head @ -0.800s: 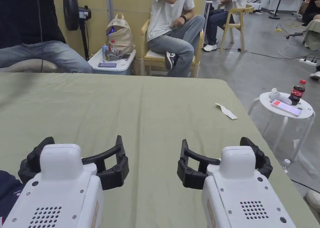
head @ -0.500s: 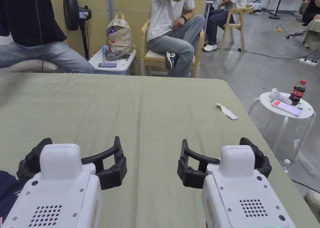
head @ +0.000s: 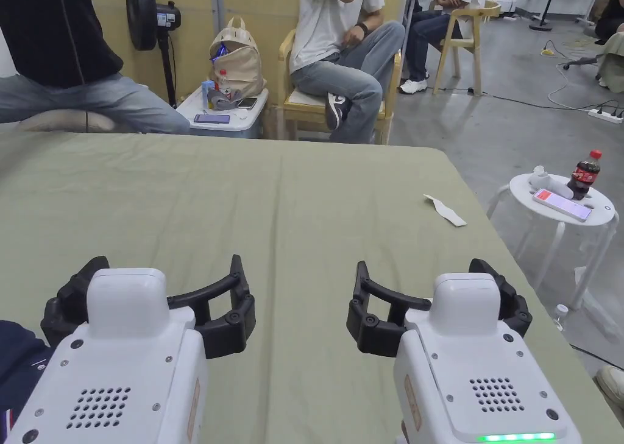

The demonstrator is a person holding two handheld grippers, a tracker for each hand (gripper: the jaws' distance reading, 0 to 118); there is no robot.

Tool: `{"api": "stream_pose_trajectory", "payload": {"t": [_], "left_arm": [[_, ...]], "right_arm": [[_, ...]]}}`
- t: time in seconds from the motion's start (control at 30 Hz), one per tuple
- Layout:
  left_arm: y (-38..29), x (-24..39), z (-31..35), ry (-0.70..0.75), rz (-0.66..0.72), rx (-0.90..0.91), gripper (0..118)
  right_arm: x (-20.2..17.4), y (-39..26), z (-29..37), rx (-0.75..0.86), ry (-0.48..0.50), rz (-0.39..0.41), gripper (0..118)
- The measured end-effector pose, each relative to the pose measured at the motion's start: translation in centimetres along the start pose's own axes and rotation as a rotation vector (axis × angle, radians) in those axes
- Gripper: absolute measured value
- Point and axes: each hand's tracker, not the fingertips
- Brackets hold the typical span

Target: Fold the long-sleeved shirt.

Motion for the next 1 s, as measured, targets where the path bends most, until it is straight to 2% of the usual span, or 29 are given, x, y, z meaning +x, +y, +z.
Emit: {"api": "stream_pose_trajectory", "payload": {"t": [0.13, 0.27, 0.5, 0.67, 0.7, 0.73, 0.77, 0.8, 0.87, 0.93, 1.0], "left_arm": [[-0.2, -0.1, 0.2, 0.008, -0.005, 0.023, 117], [-0.3, 0.1, 0.0, 0.026, -0.037, 0.011, 117], [-0.5, 0.8, 1.1, 0.01, -0.088, 0.104, 117], [-0.9, 1.8, 1.0, 0.034, -0.138, 0.101, 116], [-1.0, 1.9, 0.9, 0.027, -0.135, 0.086, 106], [-1.1, 1.9, 0.9, 0.017, -0.132, 0.077, 84], [-1.2, 1.9, 0.8, 0.011, -0.132, 0.065, 50], [-1.2, 1.7, 0.4, -0.001, -0.136, 0.039, 5], [-1.5, 1.3, -0.1, 0.03, -0.12, -0.024, 2], [-2.1, -0.1, 0.1, -0.033, -0.017, -0.064, 0], [-3.3, -1.8, 0.5, 0.014, 0.036, -0.159, 0]], "right_arm": [[0.0, -0.1, 0.1, 0.005, 0.01, -0.024, 118], [-0.3, -0.3, 0.1, 0.013, -0.016, 0.003, 118], [-0.5, -0.4, 0.6, 0.055, 0.004, 0.022, 118], [-1.1, -0.2, 0.9, 0.073, 0.014, 0.024, 117], [-1.1, -0.2, 0.9, 0.061, 0.043, 0.007, 109], [-1.2, -0.2, 0.8, 0.049, 0.072, -0.003, 90], [-1.5, -0.2, 0.7, 0.039, 0.083, -0.002, 55], [-2.0, -0.3, 0.4, 0.025, 0.08, 0.003, 7], [-3.1, -0.8, 0.1, -0.01, 0.059, 0.036, 3], [-4.0, -1.4, -0.1, -0.044, 0.187, 0.01, 2], [-6.0, -2.1, -0.5, -0.102, 0.227, 0.014, 1]]}}
